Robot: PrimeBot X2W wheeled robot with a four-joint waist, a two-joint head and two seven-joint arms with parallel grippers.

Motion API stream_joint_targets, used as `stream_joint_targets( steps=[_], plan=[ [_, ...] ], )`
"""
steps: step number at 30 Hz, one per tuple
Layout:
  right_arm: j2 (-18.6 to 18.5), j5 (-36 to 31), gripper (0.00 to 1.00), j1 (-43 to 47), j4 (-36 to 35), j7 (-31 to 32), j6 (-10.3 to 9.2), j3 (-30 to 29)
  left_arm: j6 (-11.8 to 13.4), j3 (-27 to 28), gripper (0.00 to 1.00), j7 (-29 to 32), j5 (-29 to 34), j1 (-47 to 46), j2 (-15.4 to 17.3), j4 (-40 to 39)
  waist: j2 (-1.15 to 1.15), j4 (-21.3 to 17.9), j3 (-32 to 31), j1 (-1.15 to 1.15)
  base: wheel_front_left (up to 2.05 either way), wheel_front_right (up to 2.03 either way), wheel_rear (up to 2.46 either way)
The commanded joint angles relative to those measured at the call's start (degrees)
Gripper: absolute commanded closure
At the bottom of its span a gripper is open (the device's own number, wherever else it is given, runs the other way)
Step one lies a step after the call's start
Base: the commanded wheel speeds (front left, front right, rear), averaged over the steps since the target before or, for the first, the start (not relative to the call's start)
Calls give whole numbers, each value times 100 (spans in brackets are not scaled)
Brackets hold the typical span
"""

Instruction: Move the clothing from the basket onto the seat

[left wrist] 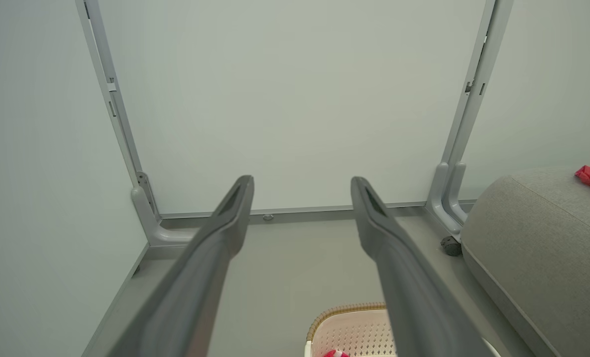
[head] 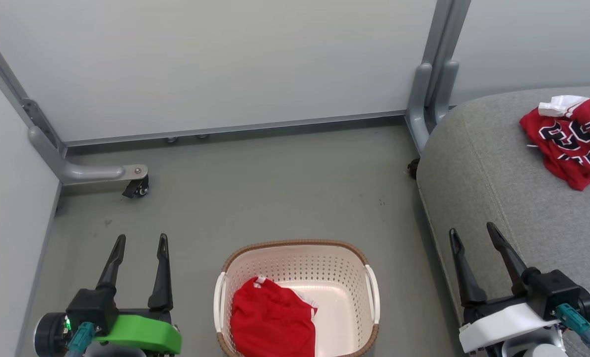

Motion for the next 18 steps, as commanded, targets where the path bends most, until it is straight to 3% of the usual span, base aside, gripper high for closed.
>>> stream_joint_targets(
  steps=[1, 18],
  plan=[
    [-18, -32, 0, 54, -8, -1, -5, 2, -34, 9, 0, 3, 3, 68, -1, 5, 0, 3, 0, 0, 0, 0, 0],
    [-18, -75, 0, -93, -48, -1, -6, 65, -35, -35, 0, 3, 41, -177, -10, 28, 0, -60, 172, 0, 0, 0, 0]
  ],
)
